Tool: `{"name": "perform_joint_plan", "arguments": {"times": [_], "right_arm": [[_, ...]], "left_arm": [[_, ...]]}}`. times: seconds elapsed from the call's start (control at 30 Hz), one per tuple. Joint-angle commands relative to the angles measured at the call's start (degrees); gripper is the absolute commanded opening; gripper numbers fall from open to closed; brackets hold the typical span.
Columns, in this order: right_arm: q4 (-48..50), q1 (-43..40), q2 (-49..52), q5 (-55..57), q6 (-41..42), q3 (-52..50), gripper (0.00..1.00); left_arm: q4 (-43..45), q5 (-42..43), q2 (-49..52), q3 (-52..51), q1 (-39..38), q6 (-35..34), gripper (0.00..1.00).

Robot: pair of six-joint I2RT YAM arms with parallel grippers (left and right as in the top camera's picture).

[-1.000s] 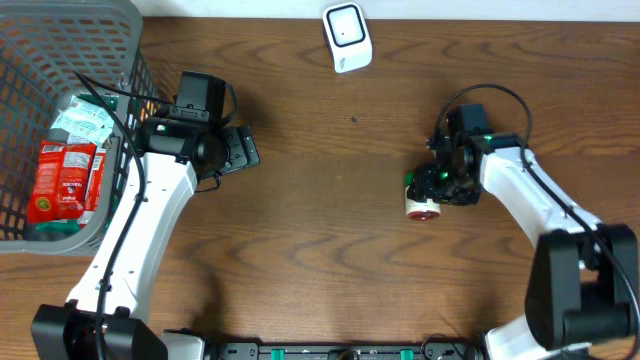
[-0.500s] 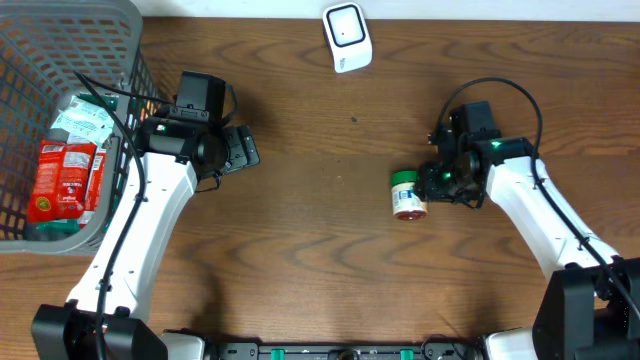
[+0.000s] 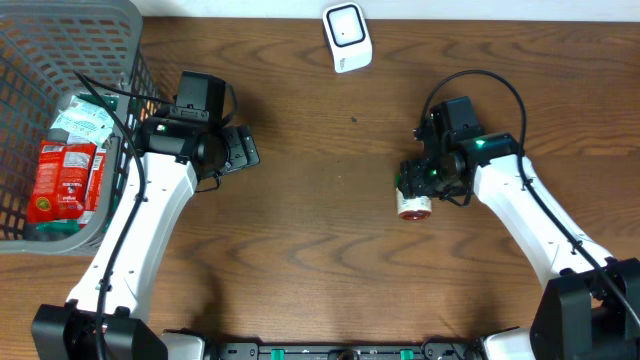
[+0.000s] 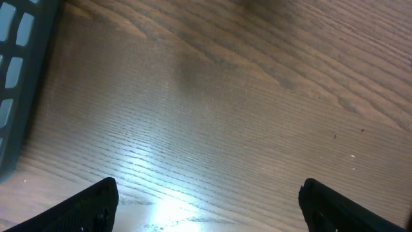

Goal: Scan the item barcode

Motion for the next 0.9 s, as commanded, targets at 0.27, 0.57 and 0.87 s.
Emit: {"name": "perform_joint_plan", "arguments": {"times": [0.27, 0.57, 0.87], "right_arm": [[-0.3, 3.2, -0.3, 2.3, 3.2, 1.1, 0.76], [-0.5, 11.7, -0.2, 17.0, 8.8, 1.1, 0.77], [-0.5, 16.3, 4.2, 24.6, 12.2, 1.1, 0.77]], "left_arm": [[-0.3, -0.3, 0.0, 0.0, 0.2, 0.5, 0.90], [-0.3, -0.3, 0.0, 0.0, 0.2, 0.5, 0.90], [-0.3, -0.3, 0.0, 0.0, 0.2, 0.5, 0.90]]}}
